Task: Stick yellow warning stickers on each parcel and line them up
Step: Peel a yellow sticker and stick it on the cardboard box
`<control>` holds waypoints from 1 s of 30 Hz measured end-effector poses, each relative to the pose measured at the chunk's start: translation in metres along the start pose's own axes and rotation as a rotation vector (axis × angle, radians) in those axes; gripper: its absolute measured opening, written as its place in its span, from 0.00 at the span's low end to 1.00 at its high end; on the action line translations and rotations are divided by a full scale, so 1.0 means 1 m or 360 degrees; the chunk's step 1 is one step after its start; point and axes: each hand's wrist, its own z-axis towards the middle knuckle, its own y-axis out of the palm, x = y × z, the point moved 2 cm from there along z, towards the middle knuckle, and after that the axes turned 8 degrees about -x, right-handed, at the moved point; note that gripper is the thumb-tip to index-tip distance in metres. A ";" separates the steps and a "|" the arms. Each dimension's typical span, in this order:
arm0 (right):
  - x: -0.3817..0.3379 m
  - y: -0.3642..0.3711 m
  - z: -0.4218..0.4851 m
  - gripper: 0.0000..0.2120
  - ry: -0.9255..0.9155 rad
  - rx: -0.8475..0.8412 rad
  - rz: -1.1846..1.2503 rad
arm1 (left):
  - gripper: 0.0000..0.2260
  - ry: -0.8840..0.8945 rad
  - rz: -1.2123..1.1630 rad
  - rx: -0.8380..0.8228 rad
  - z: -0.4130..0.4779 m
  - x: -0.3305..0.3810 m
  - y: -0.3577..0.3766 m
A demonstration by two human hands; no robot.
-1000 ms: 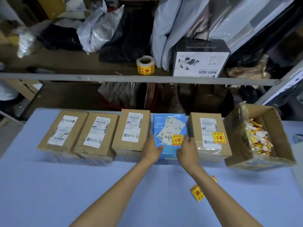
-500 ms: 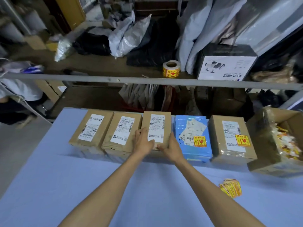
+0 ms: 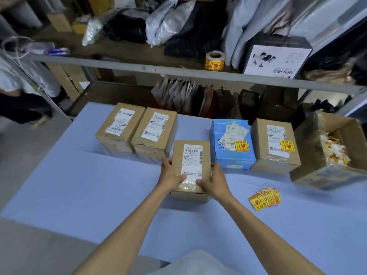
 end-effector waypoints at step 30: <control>0.083 -0.023 -0.077 0.47 0.0039 -0.0029 0.0636 | 0.43 0.0186 -0.0277 -0.0399 -0.046 -0.020 0.058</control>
